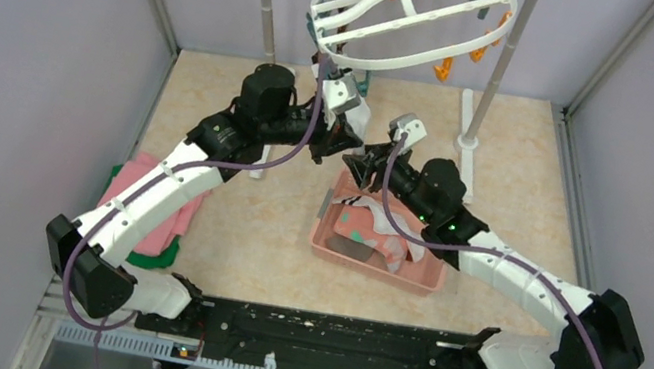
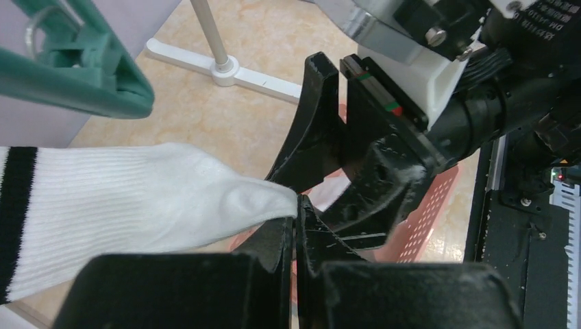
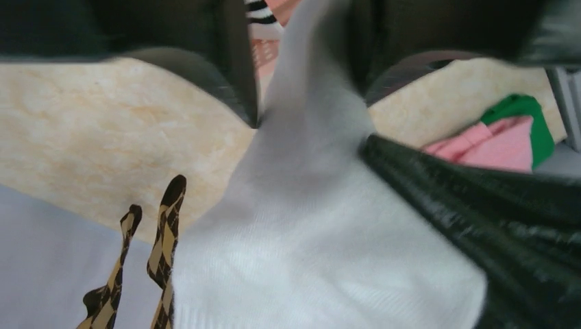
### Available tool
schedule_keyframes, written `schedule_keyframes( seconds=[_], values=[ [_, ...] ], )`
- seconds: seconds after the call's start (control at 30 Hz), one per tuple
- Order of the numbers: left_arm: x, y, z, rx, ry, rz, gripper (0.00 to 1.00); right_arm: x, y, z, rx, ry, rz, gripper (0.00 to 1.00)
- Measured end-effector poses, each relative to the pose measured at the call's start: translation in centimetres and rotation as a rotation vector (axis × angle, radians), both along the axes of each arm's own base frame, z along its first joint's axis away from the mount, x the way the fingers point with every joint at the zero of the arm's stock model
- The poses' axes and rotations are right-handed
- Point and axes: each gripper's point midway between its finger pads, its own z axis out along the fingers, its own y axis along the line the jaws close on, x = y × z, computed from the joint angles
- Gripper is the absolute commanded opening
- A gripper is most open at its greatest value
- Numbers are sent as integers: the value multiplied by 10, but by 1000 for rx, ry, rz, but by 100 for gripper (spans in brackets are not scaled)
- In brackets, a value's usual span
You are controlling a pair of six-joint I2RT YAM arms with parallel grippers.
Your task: Remove the socks clipped to the hanger
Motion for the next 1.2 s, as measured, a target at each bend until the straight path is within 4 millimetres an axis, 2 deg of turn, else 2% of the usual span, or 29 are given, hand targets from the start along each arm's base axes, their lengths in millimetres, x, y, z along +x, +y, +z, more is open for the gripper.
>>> schedule_keyframes(
  seconds=[0.03,0.07,0.13,0.17,0.2,0.23,0.27,0.3,0.43,0.6,0.7,0.83,0.9,1.1,1.2],
  values=[
    [0,0,0,-2,4,0,8,4,1,0,-7,-7,-8,2],
    [0,0,0,-4,8,1,18,6,2,1,-9,-17,-12,0],
    [-1,-1,0,-9,18,1,24,10,5,3,-1,-22,-16,0],
    [-2,-1,0,-11,24,2,30,10,6,4,4,-25,-19,0],
    [-2,-1,0,-13,28,3,47,11,5,5,7,-26,-23,0],
    [-2,-1,0,-13,29,5,79,12,4,7,14,-31,-30,0],
    [-2,0,1,-15,32,11,93,12,3,9,21,-36,-39,0],
    [-1,2,1,-15,33,24,98,12,1,11,29,-39,-46,0],
    [0,16,6,-21,46,116,99,6,-15,14,43,-46,-89,0],
    [2,46,24,-67,59,239,99,3,-43,10,55,-33,-153,0],
    [19,78,31,-123,107,347,99,6,-65,2,52,-9,-205,0],
    [39,103,27,-175,192,439,99,2,-86,-1,49,9,-246,0],
    [45,105,23,-194,233,450,99,-4,-91,4,58,10,-247,0],
    [49,85,23,-259,314,364,98,-20,-99,15,98,26,-235,0],
    [53,83,23,-268,313,359,90,-31,-100,15,119,49,-209,0]
  ],
)
